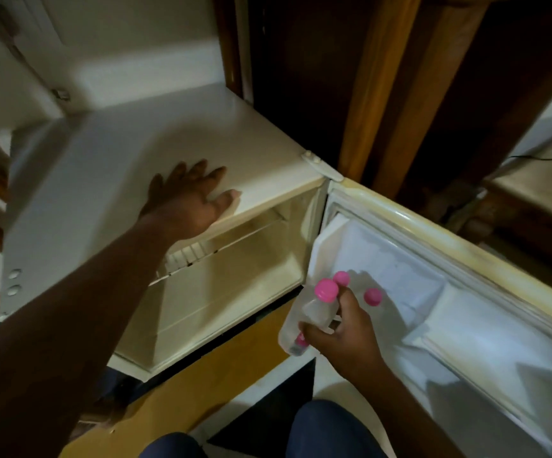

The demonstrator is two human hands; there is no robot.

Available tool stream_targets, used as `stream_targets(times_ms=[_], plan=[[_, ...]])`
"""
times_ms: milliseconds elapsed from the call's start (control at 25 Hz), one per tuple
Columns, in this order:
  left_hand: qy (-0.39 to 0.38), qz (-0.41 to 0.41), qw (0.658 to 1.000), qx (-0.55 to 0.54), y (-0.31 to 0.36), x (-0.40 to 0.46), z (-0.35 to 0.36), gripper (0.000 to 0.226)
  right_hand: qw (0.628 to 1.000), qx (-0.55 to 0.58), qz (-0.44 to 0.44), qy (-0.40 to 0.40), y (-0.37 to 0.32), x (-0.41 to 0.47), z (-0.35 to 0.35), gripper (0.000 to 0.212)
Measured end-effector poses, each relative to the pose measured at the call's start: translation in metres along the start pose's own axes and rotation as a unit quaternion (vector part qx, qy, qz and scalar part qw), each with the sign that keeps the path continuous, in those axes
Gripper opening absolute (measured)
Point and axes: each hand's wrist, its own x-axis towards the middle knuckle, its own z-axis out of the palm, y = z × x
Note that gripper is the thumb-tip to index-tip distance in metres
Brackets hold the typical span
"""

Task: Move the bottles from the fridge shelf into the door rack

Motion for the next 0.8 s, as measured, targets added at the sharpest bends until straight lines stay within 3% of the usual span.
stream_targets(times_ms=[240,360,480,600,720,800], plan=[[-0.004,0.001,1.000,0.002,-0.002,0.001,0.002,0.075,0.992,-0.067,-0.019,0.100,0.005,-0.039,-0.038,0.068],[-0.003,0.003,1.000,0.005,-0.004,0.002,0.003,0.076,0.984,-0.105,-0.037,0.139,0.019,-0.051,-0.029,0.058],[-0.004,0.007,1.000,-0.004,-0.004,-0.001,0.003,0.075,0.955,-0.226,-0.021,0.191,0.044,-0.048,-0.010,0.056],[-0.002,0.003,1.000,-0.002,-0.004,0.001,0.003,0.075,0.931,-0.315,-0.038,0.181,0.072,-0.039,-0.001,0.065],[-0.004,0.005,1.000,-0.002,-0.004,0.001,0.004,0.075,0.961,-0.120,0.043,0.245,0.086,-0.043,0.000,0.056],[0.000,0.007,1.000,0.000,-0.004,0.001,0.005,0.075,0.952,-0.025,0.102,0.287,0.093,-0.045,-0.007,0.049]])
